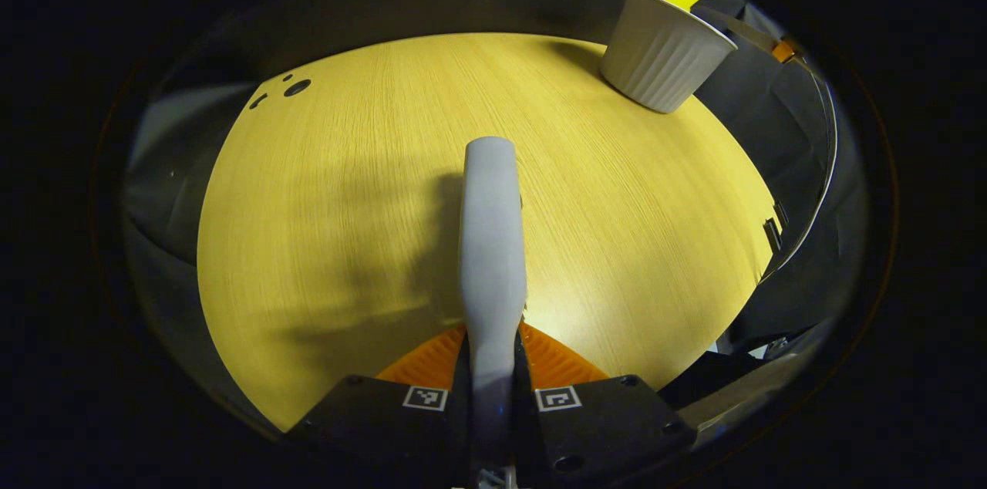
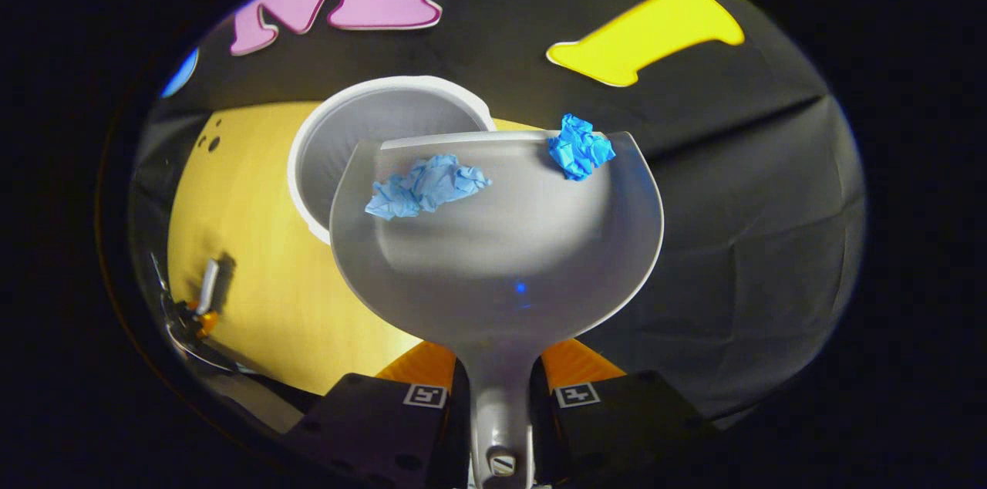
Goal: Pick up the small broom and dustpan from the desktop, sweep the trash into the dustpan with the broom, and then empty the trash into the garbage bin.
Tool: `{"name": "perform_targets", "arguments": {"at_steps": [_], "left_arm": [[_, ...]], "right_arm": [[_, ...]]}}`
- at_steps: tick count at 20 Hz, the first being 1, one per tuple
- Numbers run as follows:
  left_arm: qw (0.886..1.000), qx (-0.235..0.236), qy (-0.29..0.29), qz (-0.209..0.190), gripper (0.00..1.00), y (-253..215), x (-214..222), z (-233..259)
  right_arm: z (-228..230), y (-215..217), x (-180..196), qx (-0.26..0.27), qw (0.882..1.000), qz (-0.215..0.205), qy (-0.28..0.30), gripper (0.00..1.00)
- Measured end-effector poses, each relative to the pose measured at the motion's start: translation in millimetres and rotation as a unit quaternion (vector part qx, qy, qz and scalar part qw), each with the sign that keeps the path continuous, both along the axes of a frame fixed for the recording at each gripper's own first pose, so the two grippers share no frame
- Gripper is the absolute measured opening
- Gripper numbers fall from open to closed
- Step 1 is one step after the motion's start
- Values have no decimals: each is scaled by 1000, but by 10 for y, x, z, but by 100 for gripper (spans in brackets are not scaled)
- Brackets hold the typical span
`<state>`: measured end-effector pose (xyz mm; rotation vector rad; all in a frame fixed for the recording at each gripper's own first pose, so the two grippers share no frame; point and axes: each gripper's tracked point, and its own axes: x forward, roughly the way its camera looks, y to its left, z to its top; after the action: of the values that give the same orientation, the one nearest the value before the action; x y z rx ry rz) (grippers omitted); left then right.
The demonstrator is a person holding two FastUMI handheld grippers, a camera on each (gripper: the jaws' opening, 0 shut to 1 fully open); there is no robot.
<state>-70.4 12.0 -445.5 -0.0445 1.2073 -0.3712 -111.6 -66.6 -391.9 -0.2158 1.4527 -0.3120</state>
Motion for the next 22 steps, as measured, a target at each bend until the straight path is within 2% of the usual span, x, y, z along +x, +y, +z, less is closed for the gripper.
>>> {"name": "perform_targets", "arguments": {"at_steps": [5, 8, 13, 19, 22], "left_arm": [[1000, -5, 4, 6, 27, 27, 3, -54], [1000, -9, 9, 11, 27, 38, -9, -84], [1000, -7, 6, 14, 27, 46, 14, -81], [1000, -10, 4, 19, 27, 34, -30, -49], [1000, -6, -1, 15, 27, 45, -37, -34]], "right_arm": [[319, -274, -97, -58, 995, 59, 52, 36], [374, -324, -130, -100, 984, 116, 90, 36], [440, -282, 55, -133, 966, 194, 105, 36], [447, -216, 78, -140, 962, 209, 105, 36], [444, -190, 61, -132, 968, 193, 91, 36]]}}
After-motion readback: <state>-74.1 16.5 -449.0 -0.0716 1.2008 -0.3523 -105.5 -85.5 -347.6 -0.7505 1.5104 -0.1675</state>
